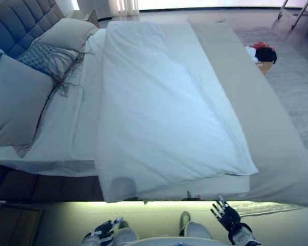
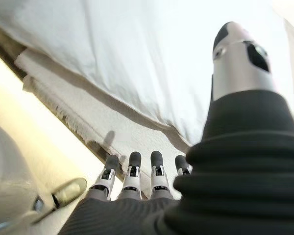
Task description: Make the bed neatly
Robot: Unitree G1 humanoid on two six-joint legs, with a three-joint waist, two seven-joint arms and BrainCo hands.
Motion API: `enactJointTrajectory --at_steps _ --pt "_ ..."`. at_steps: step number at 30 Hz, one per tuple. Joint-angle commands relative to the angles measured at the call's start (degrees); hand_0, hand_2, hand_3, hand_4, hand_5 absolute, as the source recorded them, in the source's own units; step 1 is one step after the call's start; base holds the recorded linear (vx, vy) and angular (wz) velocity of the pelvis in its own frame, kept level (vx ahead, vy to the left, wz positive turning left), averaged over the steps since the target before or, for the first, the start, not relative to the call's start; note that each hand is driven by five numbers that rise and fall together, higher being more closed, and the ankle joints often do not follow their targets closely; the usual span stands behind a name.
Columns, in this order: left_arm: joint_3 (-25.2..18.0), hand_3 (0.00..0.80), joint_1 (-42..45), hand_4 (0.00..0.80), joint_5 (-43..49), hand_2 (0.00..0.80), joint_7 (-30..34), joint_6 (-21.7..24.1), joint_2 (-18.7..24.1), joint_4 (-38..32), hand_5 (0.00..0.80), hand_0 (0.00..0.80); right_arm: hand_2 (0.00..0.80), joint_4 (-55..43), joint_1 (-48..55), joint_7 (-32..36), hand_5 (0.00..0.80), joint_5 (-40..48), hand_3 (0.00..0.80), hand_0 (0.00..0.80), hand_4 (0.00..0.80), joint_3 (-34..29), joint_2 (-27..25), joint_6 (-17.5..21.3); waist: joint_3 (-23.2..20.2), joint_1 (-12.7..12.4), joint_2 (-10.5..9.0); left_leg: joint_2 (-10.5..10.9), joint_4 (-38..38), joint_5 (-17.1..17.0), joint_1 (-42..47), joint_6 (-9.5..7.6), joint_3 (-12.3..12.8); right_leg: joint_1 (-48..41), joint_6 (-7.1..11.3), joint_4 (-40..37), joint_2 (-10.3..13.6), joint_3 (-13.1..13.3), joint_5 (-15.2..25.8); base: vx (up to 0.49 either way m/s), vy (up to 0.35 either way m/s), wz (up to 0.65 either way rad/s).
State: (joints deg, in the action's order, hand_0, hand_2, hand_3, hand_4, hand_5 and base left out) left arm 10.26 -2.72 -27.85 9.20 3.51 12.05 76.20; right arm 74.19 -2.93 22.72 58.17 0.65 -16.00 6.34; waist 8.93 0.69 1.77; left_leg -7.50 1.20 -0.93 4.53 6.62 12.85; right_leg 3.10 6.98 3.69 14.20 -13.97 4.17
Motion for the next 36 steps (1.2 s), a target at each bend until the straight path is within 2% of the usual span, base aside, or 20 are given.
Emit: enactJointTrajectory --at_steps 1,4,8,13,17,20,21,23,26,31,35,36 --pt "0.25 0.0 -2.07 0.0 -1.11 0.0 -0.9 0.23 1.56 0.3 0.0 0.0 0.0 -1.97 -5.57 3.57 0.0 7.59 0.0 0.0 0.0 -1.97 0.68 -1.31 1.83 -0.3 -0.43 -0.71 -4.72 2.16 -3.33 -1.2 0.17 -1.27 4.41 -0.47 4.99 -0.4 1.5 -0.032 -0.004 -0.03" --pt "-0.58 0.0 -3.24 0.0 -1.92 0.0 -1.7 0.13 3.26 1.02 0.0 0.0 0.0 -2.27 -7.56 3.86 0.0 14.5 0.0 0.0 0.0 -3.72 0.35 -2.49 2.82 -1.0 -0.89 -1.09 -8.1 2.99 -7.22 -1.04 -1.15 0.05 3.77 0.16 5.29 0.71 1.55 -0.059 -0.083 0.18" --pt "-0.93 0.0 -4.16 0.0 -2.21 0.0 -1.47 -0.6 3.48 1.01 0.0 0.0 0.0 -0.87 -9.21 -3.73 0.0 12.13 0.0 0.0 0.0 -5.09 -0.91 -1.27 5.34 -1.24 -0.76 -2.57 -12.08 3.34 -11.35 -0.26 -2.43 2.35 3.79 1.6 5.73 1.3 1.2 -0.043 -0.109 0.21" --pt "2.44 0.0 -8.71 0.0 -3.95 0.0 0.61 2.14 3.69 0.12 0.0 0.0 0.0 0.93 -14.68 -11.48 0.0 14.16 0.0 0.0 0.0 -6.05 -5.26 0.24 11.1 -0.88 0.42 -4.27 -17.54 2.75 -20.33 0.96 -5.09 10.6 3.13 6.92 5.44 3.51 -0.1 -0.179 -0.154 -0.04" --pt "7.24 0.0 -14.18 0.0 -11.09 0.0 3.66 4.51 4.15 -4.91 0.0 0.0 0.0 0.02 -21.11 -16.63 0.0 15.22 0.0 0.0 0.0 -4.59 -9.16 1.35 16.77 -0.61 1.69 -3.98 -20.53 1.82 -28.81 1.12 -7.49 19.8 2.84 13.1 5.21 4.81 -1.96 -0.2 -0.141 0.02" --pt "9.87 0.0 -15.98 0.0 -13.79 0.0 3.23 3.42 4.71 -11.86 0.0 0.0 0.0 -1.14 -24.86 -17.59 0.0 17.78 0.0 0.0 0.0 -4.66 -12.01 0.85 19.42 -0.94 2.47 -3.03 -21.47 1.6 -33.25 0.5 -8.22 25.83 2.86 17.64 4.95 5.96 -3.29 -0.155 -0.121 -0.01" --pt "12.09 0.0 -16.38 0.0 -14.38 0.0 3.39 2.92 4.99 -15.72 0.0 0.0 0.0 -2.23 -26.52 -17.76 0.0 20.08 0.0 0.0 0.0 -4.87 -13.61 1.33 20.86 -1.25 2.96 -2.54 -21.96 1.26 -36.03 0.23 -8.46 29.35 2.8 20.11 4.71 6.03 -3.81 -0.085 -0.113 0.0" --pt "13.88 0.0 -15.91 0.0 -15.41 0.0 3.58 3.03 5.14 -18.35 0.0 0.0 0.0 -2.81 -27.34 -17.79 0.0 21.03 0.0 0.0 0.0 -5.27 -15.14 1.17 20.86 -1.33 3.42 -1.6 -24.6 2.76 -38.9 -0.24 -8.15 32.36 2.57 21.6 4.71 6.1 -4.28 -0.045 -0.124 0.03" --pt "15.89 0.0 -14.99 0.0 -17.64 0.0 3.74 3.56 5.37 -21.55 0.0 0.0 0.0 -2.65 -29.29 -18.27 0.0 20.8 0.0 0.0 0.0 -5.81 -18.13 0.97 20.86 -1.56 4.48 -1.46 -26.91 3.59 -43.02 -0.55 -8.73 36.8 2.19 23.89 5.04 6.63 -4.74 -0.008 -0.087 0.1" --pt "18.92 0.0 -13.23 0.0 -22.09 0.0 1.93 4.74 7.52 -29.31 0.0 0.0 0.0 -3.02 -35.37 -14.94 0.0 19.38 0.0 0.0 0.0 -4.94 -23.81 0.66 20.86 -2.47 6.47 -1.46 -29.43 3.73 -49.53 -0.96 -9.38 44.16 1.41 27.96 5.41 6.94 -5.51 -0.015 -0.049 0.09" --pt "19.13 0.0 -11.35 0.0 -27.75 0.0 2.05 5.68 9.68 -34.05 0.0 0.0 0.0 -4.33 -39.87 -13.7 0.0 18.48 0.0 0.0 0.0 -3.66 -28.03 0.71 20.86 -2.95 7.78 -1.63 -31.19 4.01 -52.71 -1.24 -9.62 48.33 0.62 31.36 5.51 7.51 -6.7 0.029 -0.014 0.09" --pt "19.07 0.0 -10.8 0.0 -28.27 0.0 2.01 5.81 9.81 -34.53 0.0 0.0 0.0 -4.35 -40.41 -13.52 0.0 18.34 0.0 0.0 0.0 -3.4 -28.7 0.54 20.86 -3.04 7.95 -1.79 -31.93 5.64 -52.16 -0.93 -9.82 48.08 1.02 32.81 5.39 8.01 -8.54 0.105 -0.009 0.12"
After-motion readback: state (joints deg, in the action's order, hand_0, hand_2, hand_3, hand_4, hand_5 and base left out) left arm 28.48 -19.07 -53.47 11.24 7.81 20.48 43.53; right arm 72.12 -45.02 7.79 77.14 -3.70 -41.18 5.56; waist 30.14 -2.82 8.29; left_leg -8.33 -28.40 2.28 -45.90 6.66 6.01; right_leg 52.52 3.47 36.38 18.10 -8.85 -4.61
